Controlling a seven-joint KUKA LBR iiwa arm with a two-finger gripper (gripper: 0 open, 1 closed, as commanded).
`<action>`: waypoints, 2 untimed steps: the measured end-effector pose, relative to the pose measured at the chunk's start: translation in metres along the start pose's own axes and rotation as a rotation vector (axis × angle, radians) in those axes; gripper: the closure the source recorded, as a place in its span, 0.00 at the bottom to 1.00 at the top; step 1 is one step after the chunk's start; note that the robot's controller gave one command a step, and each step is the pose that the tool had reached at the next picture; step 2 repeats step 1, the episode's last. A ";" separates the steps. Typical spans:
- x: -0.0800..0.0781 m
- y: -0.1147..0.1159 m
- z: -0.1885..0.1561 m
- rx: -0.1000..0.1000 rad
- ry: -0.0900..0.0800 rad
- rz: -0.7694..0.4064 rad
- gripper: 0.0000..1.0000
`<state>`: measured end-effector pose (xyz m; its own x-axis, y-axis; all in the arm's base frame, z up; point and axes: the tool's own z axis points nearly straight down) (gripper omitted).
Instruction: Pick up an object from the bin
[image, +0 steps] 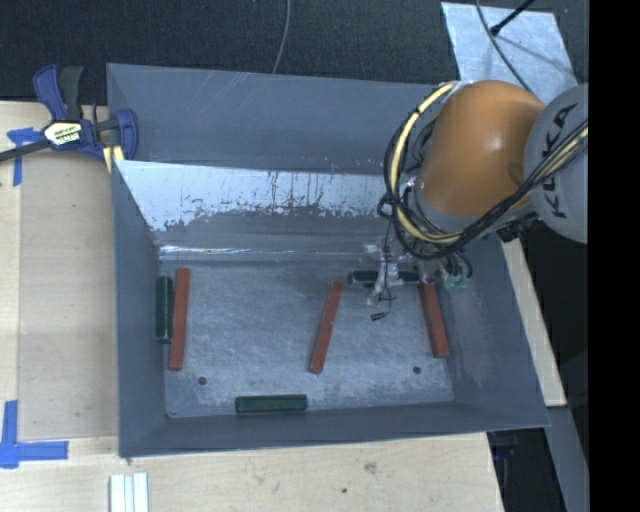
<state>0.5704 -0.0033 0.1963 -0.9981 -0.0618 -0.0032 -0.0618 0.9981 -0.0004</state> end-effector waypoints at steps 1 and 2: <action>0.010 -0.002 -0.017 -0.001 0.006 -0.088 1.00; 0.010 -0.002 -0.017 -0.001 0.006 -0.088 1.00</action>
Offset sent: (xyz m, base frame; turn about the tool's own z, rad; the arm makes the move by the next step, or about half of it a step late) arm -0.0147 -0.0305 0.1853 -0.1807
